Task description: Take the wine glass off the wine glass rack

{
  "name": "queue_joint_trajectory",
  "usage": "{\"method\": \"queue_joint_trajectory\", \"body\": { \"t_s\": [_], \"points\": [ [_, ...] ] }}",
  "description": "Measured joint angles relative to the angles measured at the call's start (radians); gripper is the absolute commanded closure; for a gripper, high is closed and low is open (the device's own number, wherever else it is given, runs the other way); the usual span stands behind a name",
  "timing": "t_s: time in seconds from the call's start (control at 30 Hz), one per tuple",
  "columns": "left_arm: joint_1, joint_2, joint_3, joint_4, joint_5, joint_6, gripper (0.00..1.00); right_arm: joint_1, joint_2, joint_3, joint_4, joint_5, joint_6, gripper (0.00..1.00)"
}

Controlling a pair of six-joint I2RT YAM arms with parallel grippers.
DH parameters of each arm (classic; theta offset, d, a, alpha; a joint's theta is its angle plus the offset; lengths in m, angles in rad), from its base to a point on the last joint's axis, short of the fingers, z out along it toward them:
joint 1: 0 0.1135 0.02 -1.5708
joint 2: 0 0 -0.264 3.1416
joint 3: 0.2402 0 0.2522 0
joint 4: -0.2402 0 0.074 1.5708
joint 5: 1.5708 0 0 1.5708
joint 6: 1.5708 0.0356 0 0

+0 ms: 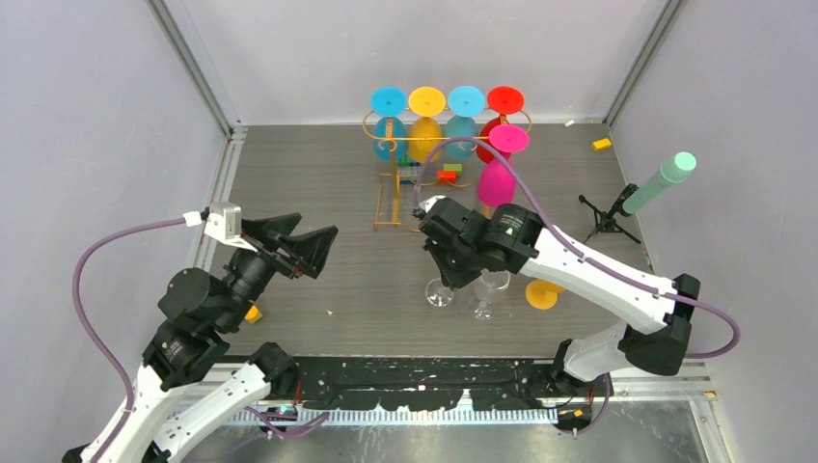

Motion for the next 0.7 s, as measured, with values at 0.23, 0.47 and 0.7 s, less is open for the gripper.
{"method": "queue_joint_trajectory", "body": {
  "t_s": [0.23,0.47,0.7],
  "points": [
    [0.000,-0.004,0.000,-0.023,-0.011,0.005,0.00,0.010,0.067,0.023,-0.031,0.024,0.000,1.00],
    [0.000,-0.006,0.000,-0.036,-0.018,0.010,0.00,0.011,0.091,0.026,-0.032,0.024,-0.002,0.98],
    [0.000,-0.006,0.000,-0.043,-0.021,0.023,0.00,0.011,0.100,0.026,-0.028,0.011,-0.006,0.89]
  ]
}}
